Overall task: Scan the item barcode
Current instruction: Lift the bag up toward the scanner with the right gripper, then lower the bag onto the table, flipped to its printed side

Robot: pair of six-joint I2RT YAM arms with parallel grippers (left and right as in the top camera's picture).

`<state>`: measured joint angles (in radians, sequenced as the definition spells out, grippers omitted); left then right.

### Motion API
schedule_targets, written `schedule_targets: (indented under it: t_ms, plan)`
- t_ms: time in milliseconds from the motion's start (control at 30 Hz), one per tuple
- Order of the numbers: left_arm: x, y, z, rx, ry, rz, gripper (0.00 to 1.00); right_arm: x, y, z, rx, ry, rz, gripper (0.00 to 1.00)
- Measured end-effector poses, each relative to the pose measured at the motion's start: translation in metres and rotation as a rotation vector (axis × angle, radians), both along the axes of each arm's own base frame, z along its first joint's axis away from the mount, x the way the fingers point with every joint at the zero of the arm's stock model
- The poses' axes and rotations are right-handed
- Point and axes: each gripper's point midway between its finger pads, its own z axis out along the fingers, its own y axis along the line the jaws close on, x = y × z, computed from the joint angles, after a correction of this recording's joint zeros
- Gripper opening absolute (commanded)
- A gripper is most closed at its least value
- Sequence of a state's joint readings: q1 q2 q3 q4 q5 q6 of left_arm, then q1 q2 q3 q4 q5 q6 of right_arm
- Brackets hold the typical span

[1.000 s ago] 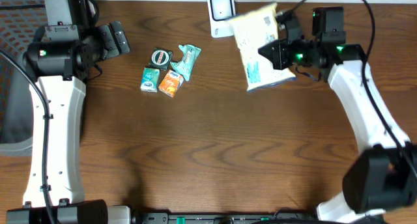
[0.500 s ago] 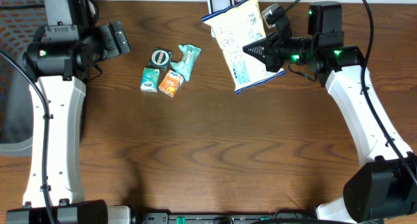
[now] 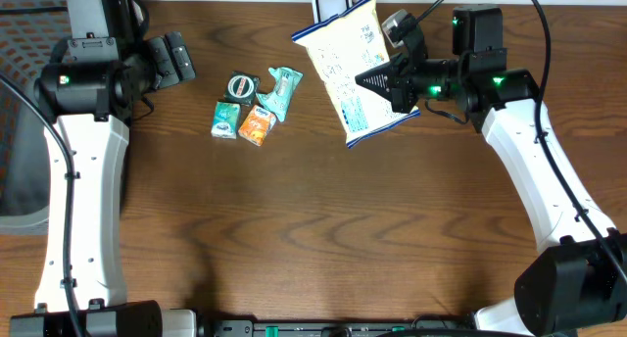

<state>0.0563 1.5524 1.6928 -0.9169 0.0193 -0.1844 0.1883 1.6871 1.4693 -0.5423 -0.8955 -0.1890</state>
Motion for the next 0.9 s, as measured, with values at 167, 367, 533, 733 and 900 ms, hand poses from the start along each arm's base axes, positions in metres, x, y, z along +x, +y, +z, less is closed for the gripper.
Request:
schedule_targets:
  t_ms: [167, 367, 533, 733, 900]
  plan:
    - [0.0, 0.0, 0.0, 0.0, 0.0, 0.0, 0.98, 0.0, 0.0, 0.0, -0.001, 0.003, 0.0, 0.01]
    - [0.0, 0.0, 0.0, 0.0, 0.0, 0.0, 0.98, 0.0, -0.001, -0.002, -0.006, 0.007, -0.004, 0.01]
    - [0.0, 0.0, 0.0, 0.0, 0.0, 0.0, 0.98, 0.0, -0.002, -0.003, -0.013, 0.012, -0.011, 0.01]
    - [0.0, 0.0, 0.0, 0.0, 0.0, 0.0, 0.98, 0.003, -0.005, -0.008, -0.039, 0.017, -0.036, 0.01]
    - [0.0, 0.0, 0.0, 0.0, 0.0, 0.0, 0.98, 0.006, -0.009, -0.012, -0.066, 0.019, -0.062, 0.01]
